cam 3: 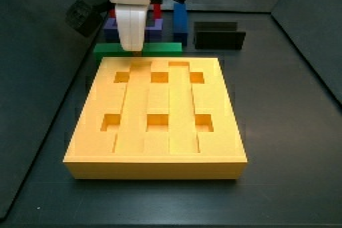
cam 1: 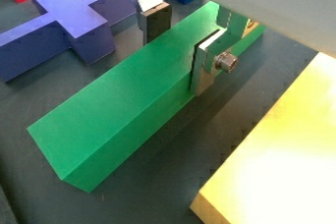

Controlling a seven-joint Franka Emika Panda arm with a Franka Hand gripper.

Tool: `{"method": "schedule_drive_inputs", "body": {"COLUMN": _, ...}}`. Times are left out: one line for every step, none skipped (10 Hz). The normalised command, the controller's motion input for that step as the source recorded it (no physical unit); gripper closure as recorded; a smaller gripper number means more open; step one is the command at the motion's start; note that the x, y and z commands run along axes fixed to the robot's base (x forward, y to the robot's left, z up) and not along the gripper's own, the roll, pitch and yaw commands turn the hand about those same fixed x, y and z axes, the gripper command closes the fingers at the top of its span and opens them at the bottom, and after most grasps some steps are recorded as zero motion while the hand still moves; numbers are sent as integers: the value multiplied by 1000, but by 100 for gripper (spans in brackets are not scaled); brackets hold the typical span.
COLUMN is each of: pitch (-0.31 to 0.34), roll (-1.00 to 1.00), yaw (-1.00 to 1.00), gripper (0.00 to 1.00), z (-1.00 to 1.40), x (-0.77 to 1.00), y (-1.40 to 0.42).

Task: Pick up the green object. Move up. Move to above the board. Insert the green object.
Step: Pick up the green object, then move up.

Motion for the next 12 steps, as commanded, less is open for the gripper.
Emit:
{"method": "schedule_drive_inputs", "body": {"pitch": 0, "roll": 0, "yaw": 0, "gripper": 100, "z": 0, "x": 0, "y": 0}}
{"method": "schedule_drive_inputs", "body": {"pitch": 0, "roll": 0, "yaw": 0, "gripper": 100, "z": 0, "x": 0, "y": 0}}
{"method": "schedule_drive_inputs", "body": {"pitch": 0, "roll": 0, "yaw": 0, "gripper": 100, "z": 0, "x": 0, "y": 0}}
{"method": "schedule_drive_inputs", "body": {"pitch": 0, "roll": 0, "yaw": 0, "gripper": 100, "z": 0, "x": 0, "y": 0}}
{"method": "schedule_drive_inputs", "body": {"pitch": 0, "roll": 0, "yaw": 0, "gripper": 100, "z": 0, "x": 0, "y": 0}}
{"method": "schedule_drive_inputs", "body": {"pitch": 0, "roll": 0, "yaw": 0, "gripper": 100, "z": 0, "x": 0, "y": 0}}
{"method": "schedule_drive_inputs", "body": {"pitch": 0, "roll": 0, "yaw": 0, "gripper": 100, "z": 0, "x": 0, "y": 0}}
{"method": "schedule_drive_inputs", "body": {"pitch": 0, "roll": 0, "yaw": 0, "gripper": 100, "z": 0, "x": 0, "y": 0}}
{"method": "schedule_drive_inputs", "body": {"pitch": 0, "roll": 0, "yaw": 0, "gripper": 100, "z": 0, "x": 0, "y": 0}}
{"method": "schedule_drive_inputs", "body": {"pitch": 0, "roll": 0, "yaw": 0, "gripper": 100, "z": 0, "x": 0, "y": 0}}
{"method": "schedule_drive_inputs", "body": {"pitch": 0, "roll": 0, "yaw": 0, "gripper": 100, "z": 833, "x": 0, "y": 0}}
{"method": "schedule_drive_inputs", "body": {"pitch": 29, "roll": 4, "yaw": 36, "gripper": 100, "z": 787, "x": -64, "y": 78}}
